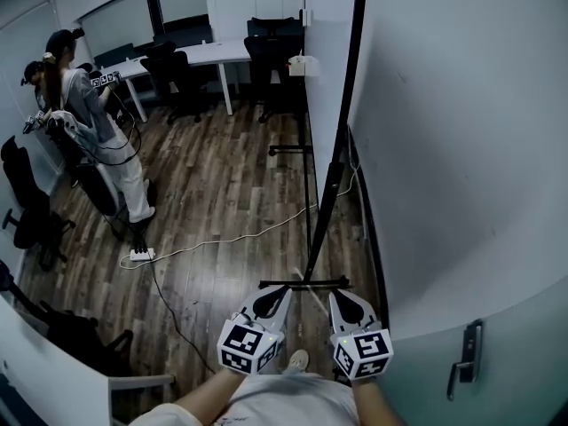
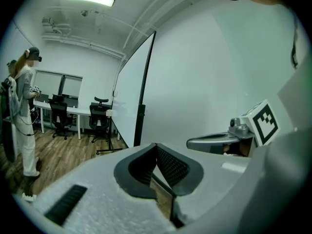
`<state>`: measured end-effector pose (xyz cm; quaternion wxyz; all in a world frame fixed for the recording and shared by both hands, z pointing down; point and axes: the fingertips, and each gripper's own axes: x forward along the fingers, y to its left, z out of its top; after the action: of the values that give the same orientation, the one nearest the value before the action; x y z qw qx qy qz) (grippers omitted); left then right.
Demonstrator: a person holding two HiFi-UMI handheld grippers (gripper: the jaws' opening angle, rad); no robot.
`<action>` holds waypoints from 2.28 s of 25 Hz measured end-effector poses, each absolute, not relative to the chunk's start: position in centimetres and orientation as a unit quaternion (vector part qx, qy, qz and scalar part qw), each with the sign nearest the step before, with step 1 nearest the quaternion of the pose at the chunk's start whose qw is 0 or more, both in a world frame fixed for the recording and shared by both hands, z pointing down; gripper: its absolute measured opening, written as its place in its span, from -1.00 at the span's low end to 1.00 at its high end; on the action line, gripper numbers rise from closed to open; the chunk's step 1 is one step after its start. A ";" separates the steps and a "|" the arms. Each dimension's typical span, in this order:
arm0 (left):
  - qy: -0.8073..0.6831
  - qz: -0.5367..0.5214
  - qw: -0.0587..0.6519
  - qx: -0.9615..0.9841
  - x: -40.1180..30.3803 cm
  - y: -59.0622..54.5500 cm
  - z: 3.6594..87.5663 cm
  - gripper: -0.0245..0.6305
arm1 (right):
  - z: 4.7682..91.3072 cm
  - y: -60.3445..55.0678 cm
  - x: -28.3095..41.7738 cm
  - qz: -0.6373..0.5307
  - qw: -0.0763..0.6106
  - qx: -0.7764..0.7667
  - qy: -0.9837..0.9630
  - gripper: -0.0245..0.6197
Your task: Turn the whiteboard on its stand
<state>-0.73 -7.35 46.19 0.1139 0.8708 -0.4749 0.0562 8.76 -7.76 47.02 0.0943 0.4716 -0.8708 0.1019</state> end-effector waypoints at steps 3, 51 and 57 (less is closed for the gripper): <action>-0.474 0.060 0.116 0.871 -0.4 -9.0 46.4 -0.89 | 47.0 -9.4 8.9 0.104 0.091 0.470 -0.872 -0.90; -0.437 0.068 0.123 0.888 -2.6 -27.1 47.4 -0.89 | 47.3 -33.0 8.3 0.080 0.104 0.557 -0.820 -0.47; -0.444 0.072 0.128 0.884 -3.1 -27.2 47.8 -0.89 | 47.4 -35.0 8.2 0.084 0.102 0.561 -0.817 -0.35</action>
<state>-3.10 -27.22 47.79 0.1280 0.8840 -0.4437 0.0723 8.18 -34.97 47.42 0.1023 0.5614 -0.8169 0.0836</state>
